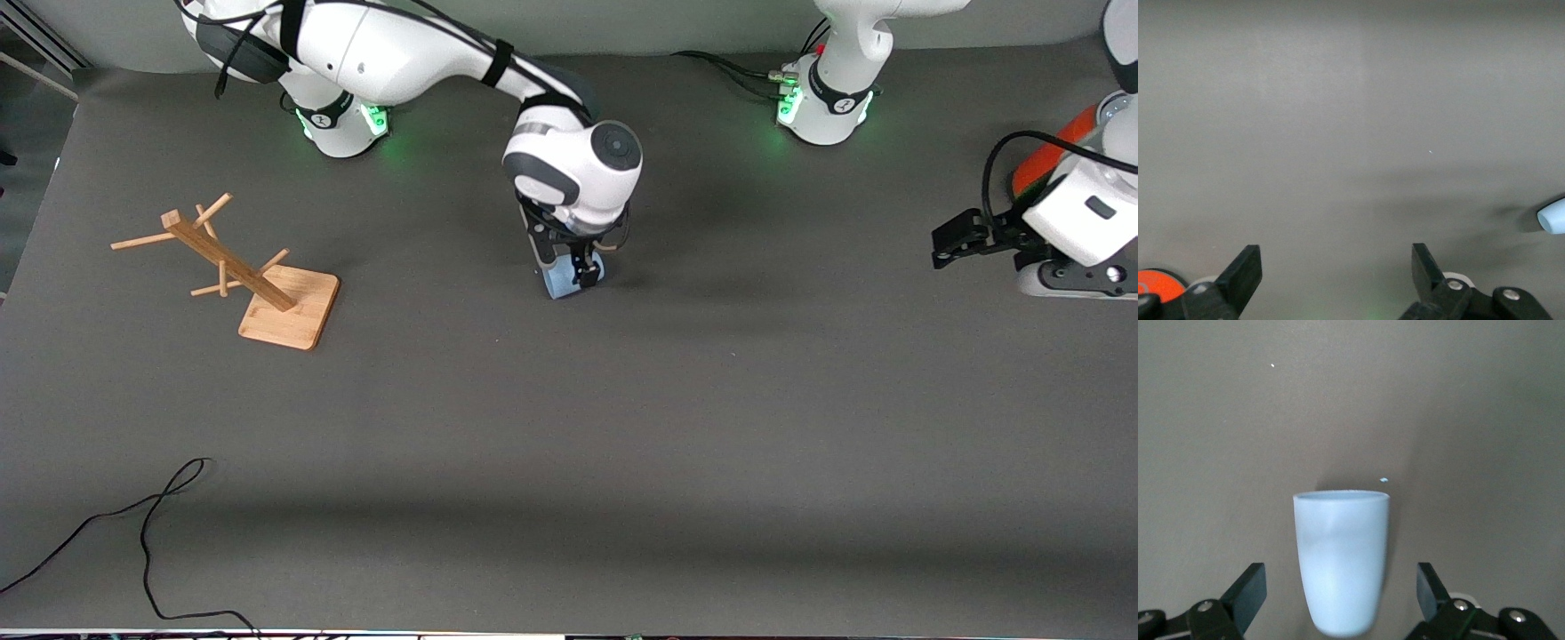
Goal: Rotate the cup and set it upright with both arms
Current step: 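Lower the cup onto its side and open the right gripper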
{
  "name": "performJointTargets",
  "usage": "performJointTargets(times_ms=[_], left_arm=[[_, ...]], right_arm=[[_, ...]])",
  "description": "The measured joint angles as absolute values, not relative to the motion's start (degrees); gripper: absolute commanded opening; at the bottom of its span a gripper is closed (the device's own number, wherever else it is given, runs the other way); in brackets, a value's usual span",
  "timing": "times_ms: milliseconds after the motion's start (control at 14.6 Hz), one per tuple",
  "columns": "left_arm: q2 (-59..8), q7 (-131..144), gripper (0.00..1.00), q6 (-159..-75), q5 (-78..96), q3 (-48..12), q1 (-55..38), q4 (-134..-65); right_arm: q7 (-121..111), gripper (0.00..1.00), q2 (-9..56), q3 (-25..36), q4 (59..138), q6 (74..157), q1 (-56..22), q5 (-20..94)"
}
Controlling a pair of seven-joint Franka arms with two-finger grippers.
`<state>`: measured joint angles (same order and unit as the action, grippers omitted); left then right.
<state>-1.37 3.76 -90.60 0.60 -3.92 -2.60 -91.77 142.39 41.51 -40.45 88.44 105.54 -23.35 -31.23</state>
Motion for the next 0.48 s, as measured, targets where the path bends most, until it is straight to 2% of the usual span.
performJointTargets(times_ms=[205, 479], left_arm=[[-1.47, 7.09, 1.0, -90.54, 0.6, -6.57, -2.71, -91.82], [-1.72, 11.04, 1.0, -90.6, 0.63, -9.29, -2.81, -91.98]], right_arm=[[133.73, 1.0, 38.11, -45.11, 84.65, 99.01, -18.86, -28.45], [114.62, 1.0, 30.86, -45.46, 83.28, 94.38, -11.37, -24.33]])
